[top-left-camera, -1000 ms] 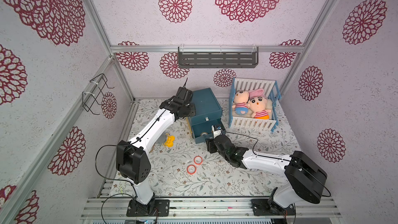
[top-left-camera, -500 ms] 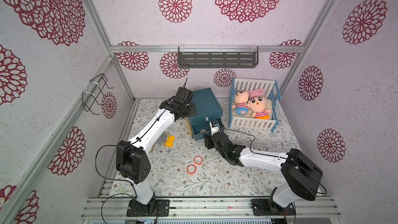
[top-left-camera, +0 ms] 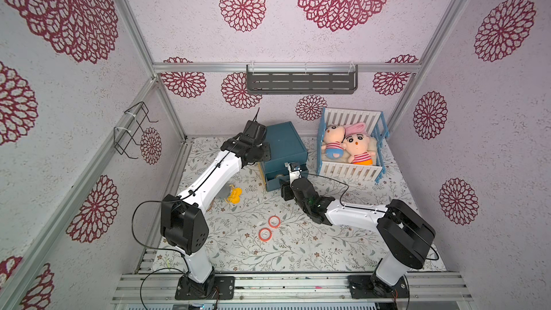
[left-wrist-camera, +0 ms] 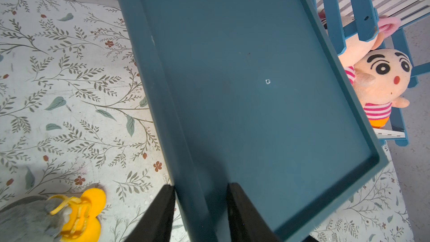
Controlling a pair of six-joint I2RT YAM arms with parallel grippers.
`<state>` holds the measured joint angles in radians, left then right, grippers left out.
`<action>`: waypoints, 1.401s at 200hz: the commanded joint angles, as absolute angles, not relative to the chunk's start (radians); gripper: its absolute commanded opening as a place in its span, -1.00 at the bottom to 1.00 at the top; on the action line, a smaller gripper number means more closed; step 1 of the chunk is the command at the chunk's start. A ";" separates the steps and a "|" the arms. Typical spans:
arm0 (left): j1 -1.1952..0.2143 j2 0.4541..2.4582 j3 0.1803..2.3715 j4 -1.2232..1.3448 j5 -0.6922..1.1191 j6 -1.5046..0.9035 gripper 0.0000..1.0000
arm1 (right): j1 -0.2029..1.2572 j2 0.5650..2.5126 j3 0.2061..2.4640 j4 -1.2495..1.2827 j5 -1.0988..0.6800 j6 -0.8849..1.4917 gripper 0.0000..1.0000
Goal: Place the transparent tape into the drawer according to color
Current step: Close the drawer in the storage box.
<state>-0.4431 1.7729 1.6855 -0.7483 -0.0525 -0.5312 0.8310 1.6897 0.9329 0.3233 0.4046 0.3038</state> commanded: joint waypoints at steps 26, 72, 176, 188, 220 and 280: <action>-0.436 1.765 1.655 -0.787 -0.034 -0.519 -0.15 | 0.813 1.738 0.977 0.441 0.429 0.256 0.26; -0.436 1.766 1.658 -0.790 -0.030 -0.518 -0.15 | 0.803 1.787 1.010 0.467 0.422 0.240 0.26; -0.434 1.763 1.658 -0.797 -0.031 -0.515 -0.15 | 0.792 1.828 1.035 0.493 0.419 0.234 0.28; -0.435 1.762 1.657 -0.796 -0.031 -0.515 -0.15 | 0.792 1.830 1.039 0.494 0.420 0.235 0.29; -0.434 1.762 1.656 -0.796 -0.028 -0.515 -0.15 | 0.787 1.834 1.048 0.489 0.418 0.234 0.31; -0.433 1.752 1.649 -0.799 -0.038 -0.514 -0.11 | 0.788 1.720 0.994 0.368 0.354 0.302 0.98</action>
